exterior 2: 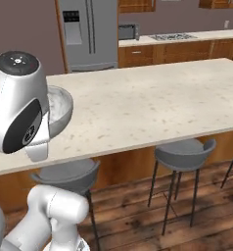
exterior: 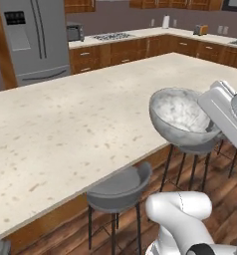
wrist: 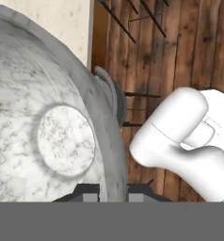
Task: Move the bowls from the cabinet to the plates on the dining table.
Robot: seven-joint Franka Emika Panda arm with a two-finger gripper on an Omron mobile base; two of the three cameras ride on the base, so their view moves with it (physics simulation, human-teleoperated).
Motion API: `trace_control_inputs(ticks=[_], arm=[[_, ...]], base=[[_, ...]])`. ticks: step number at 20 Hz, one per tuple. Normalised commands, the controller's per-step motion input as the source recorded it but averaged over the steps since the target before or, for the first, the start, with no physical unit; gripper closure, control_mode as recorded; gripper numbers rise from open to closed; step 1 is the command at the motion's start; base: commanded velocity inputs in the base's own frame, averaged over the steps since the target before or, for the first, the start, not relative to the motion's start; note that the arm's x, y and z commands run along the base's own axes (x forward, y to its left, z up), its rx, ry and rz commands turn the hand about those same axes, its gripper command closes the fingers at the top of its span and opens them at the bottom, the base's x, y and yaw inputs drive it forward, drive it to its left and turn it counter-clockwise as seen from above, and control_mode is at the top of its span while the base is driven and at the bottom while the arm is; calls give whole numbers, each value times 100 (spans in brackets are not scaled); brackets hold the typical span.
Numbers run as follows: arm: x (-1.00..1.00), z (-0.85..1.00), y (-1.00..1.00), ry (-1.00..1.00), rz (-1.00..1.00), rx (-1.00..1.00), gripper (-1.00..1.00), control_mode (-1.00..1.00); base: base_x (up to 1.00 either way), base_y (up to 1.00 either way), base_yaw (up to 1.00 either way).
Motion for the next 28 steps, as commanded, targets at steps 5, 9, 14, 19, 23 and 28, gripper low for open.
trace_control_inputs(ticks=[5,9,14,19,23,28], arm=[[0,0,0,0,0,0,100,100],[0,0,0,0,0,0,100,100],[0,0,0,0,0,0,100,100],[0,0,0,0,0,0,100,100],[0,0,0,0,0,0,100,100],[0,0,0,0,0,0,100,100]], base=[[51,-100,0],[79,-100,1],[76,-100,4],[49,-100,5],[56,-100,5],[49,-100,4]])
